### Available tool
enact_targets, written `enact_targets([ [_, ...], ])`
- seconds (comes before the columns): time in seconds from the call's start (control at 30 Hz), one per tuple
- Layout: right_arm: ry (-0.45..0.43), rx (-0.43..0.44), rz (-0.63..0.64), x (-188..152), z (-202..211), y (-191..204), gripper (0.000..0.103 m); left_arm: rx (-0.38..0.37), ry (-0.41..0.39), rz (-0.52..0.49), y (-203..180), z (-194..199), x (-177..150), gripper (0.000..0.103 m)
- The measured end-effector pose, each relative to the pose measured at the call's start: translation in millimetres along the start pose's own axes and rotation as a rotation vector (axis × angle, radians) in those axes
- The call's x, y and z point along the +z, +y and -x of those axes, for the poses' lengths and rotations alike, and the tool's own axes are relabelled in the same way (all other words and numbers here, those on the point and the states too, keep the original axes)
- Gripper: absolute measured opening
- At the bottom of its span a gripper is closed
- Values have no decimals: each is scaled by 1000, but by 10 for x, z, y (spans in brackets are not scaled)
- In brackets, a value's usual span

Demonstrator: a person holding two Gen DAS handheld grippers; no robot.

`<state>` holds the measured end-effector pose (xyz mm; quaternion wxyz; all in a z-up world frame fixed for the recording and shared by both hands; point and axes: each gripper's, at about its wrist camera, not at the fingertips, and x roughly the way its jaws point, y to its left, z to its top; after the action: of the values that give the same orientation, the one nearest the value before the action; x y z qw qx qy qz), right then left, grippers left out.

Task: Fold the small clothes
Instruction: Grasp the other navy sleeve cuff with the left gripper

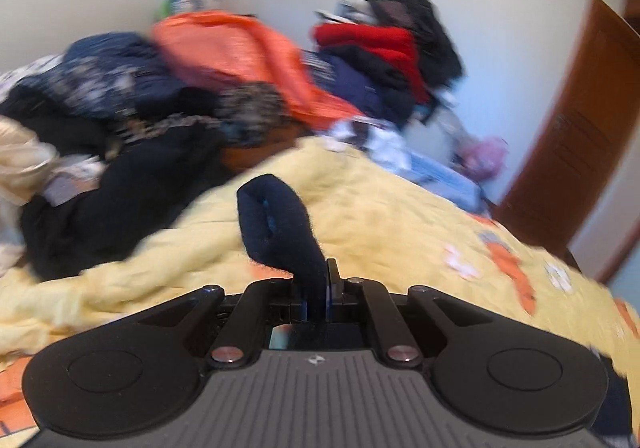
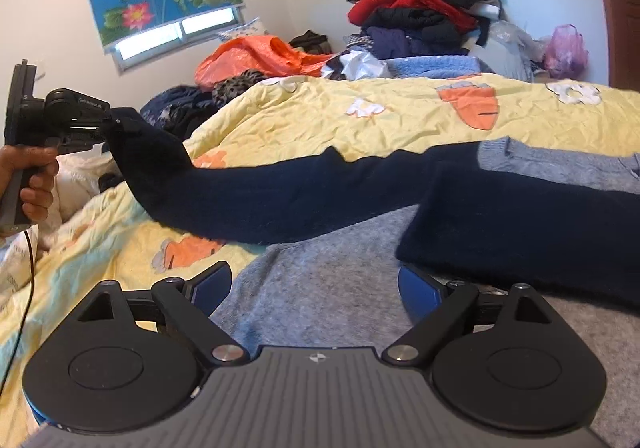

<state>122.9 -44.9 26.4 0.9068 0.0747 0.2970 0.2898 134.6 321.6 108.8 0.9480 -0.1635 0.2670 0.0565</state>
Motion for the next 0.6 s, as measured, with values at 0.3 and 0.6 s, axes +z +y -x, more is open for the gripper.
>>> enact_targets([
  [0.3, -10, -60, -12, 212, 212, -311, 91, -112, 95, -253, -1398, -363, -772, 7],
  [0.6, 67, -40, -125, 353, 52, -611, 90, -48, 164, -410, -1958, -616, -1408, 84],
])
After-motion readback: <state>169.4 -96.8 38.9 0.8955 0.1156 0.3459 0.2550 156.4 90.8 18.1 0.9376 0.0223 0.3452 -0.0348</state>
